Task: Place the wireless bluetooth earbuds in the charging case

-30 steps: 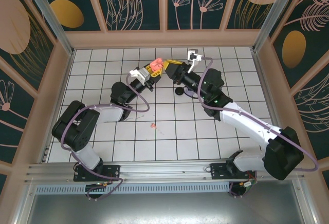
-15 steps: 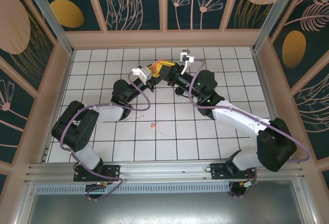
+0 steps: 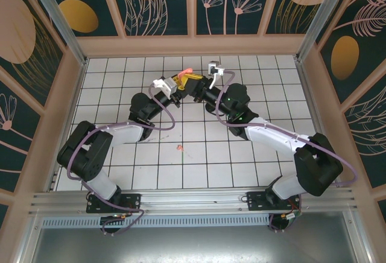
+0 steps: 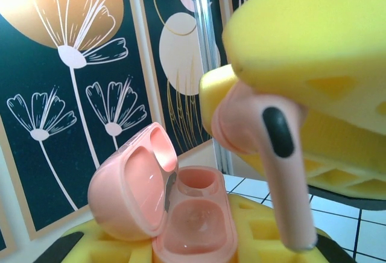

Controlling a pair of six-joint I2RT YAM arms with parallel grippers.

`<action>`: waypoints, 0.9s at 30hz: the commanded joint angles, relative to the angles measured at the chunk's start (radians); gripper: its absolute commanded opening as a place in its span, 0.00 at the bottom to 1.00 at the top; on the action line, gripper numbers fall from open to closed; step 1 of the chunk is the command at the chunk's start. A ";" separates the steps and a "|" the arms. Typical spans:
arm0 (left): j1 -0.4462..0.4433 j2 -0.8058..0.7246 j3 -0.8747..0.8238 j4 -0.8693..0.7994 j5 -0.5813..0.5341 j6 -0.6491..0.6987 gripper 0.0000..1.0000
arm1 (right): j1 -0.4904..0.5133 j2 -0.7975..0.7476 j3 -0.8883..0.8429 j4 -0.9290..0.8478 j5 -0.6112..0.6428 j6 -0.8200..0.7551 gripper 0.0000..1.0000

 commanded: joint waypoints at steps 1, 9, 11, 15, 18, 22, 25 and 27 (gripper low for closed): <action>-0.004 -0.033 0.012 0.007 0.021 -0.011 0.00 | 0.006 0.008 -0.008 0.070 0.029 -0.010 0.21; -0.006 -0.044 0.006 0.007 0.028 -0.012 0.00 | 0.006 0.023 0.003 0.065 0.055 -0.010 0.21; -0.007 -0.046 0.006 0.007 0.032 -0.012 0.00 | 0.005 0.029 0.007 0.065 0.058 -0.011 0.21; -0.007 -0.051 0.004 0.000 0.036 -0.008 0.00 | 0.003 0.038 0.012 0.061 0.066 -0.013 0.21; -0.008 -0.052 0.001 0.000 0.039 -0.004 0.00 | -0.001 0.043 0.017 0.061 0.069 -0.010 0.21; -0.009 -0.049 0.001 0.003 0.045 -0.005 0.00 | -0.005 0.049 0.025 0.059 0.072 -0.008 0.21; -0.009 -0.049 0.001 0.003 0.054 -0.004 0.00 | -0.010 0.053 0.027 0.061 0.075 -0.002 0.21; -0.009 -0.049 0.001 0.004 0.060 -0.003 0.00 | -0.013 0.055 0.027 0.064 0.075 0.002 0.21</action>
